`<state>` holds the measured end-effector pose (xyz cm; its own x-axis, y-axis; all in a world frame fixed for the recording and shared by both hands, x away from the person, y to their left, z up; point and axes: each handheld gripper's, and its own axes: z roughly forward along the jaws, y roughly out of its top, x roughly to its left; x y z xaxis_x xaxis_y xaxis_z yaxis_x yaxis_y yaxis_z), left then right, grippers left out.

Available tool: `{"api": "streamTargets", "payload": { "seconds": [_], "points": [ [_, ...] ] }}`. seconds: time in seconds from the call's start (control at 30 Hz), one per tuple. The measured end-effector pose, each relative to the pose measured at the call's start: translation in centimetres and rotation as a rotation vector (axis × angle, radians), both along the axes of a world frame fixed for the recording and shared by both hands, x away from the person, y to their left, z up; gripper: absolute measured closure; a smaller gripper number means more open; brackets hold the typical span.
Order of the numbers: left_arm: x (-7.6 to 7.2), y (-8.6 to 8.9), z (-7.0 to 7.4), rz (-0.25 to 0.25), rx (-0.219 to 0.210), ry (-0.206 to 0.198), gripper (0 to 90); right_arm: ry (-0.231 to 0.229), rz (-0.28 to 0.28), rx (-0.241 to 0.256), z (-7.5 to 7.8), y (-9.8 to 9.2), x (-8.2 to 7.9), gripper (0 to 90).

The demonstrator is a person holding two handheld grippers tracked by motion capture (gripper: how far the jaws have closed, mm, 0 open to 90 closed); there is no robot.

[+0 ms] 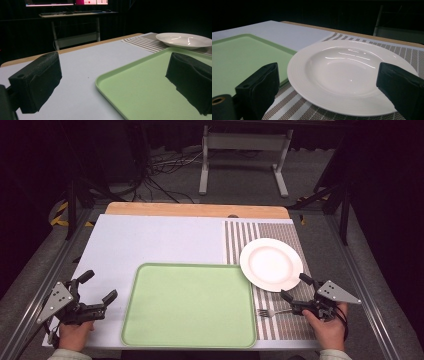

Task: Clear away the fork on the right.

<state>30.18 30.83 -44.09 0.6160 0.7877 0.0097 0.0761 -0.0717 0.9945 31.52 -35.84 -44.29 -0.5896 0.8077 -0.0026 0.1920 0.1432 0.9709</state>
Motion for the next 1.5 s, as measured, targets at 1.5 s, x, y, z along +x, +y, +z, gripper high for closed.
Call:
{"api": "streamTargets", "payload": {
  "seconds": [1.5],
  "points": [
    [-0.1, 0.8, 0.0, 0.020, 0.018, 0.037, 1.8, 0.152, 0.200, -0.220, 5.4, 2.3, 2.6, 4.4]
  ]
}}
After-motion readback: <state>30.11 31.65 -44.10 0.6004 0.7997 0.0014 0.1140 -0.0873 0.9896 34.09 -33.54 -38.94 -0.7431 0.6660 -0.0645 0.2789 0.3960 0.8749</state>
